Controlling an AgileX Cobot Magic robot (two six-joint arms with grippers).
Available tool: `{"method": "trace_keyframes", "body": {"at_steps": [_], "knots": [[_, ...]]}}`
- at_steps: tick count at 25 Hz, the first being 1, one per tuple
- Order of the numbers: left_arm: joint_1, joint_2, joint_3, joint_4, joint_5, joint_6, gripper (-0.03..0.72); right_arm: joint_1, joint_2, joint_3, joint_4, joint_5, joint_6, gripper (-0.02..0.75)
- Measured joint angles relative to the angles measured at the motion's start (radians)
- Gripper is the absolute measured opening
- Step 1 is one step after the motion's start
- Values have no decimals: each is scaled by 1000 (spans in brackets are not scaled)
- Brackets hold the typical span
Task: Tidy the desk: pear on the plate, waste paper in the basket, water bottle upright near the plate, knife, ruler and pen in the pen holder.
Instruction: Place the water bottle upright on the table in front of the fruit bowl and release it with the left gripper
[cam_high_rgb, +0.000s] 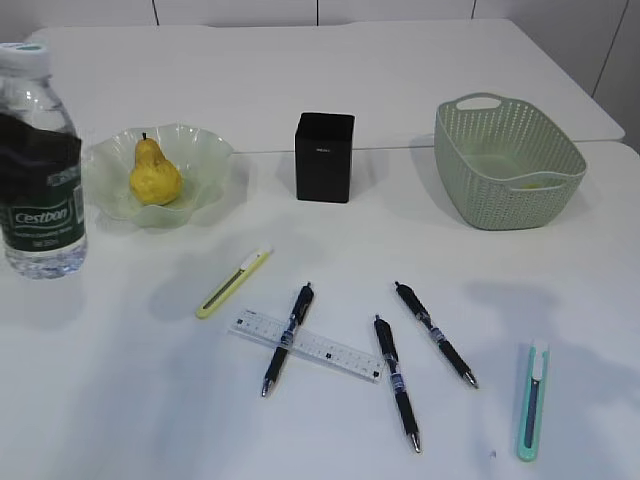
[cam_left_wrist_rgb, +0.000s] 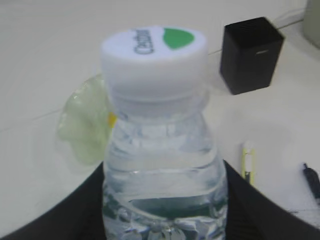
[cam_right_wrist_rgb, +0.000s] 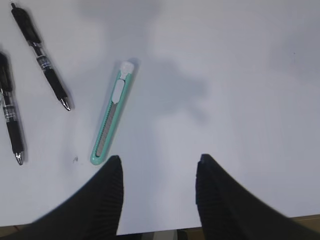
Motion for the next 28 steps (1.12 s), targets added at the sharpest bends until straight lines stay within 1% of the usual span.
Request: {"method": "trace_keyframes", "body": {"at_steps": [3,10,13,15,18,23,25,28], "knots": [[-2,24,21,8,-81,-2,379,0,0,0,0,-2,-3,386],[-2,49,25,1,-149,-2,379,0,0,0,0,-6,-20,386],[11,61,25,-3,-244,9,379,0,0,0,-4,-6,-21,386],[36,88,25,-3,-337,22,379,0,0,0,-6,-6,-23,386],[109,139,25,-18,-452,30,379,0,0,0,-12,-8,-23,386],[218,230,25,-107,-522,31,379,0,0,0,-20,-10,-23,386],[234,264,25,-119,-537,32,379,0,0,0,-20,-14,-23,386],[236,319,25,-121,-602,32,379,0,0,0,-20,-16,-23,386]]}}
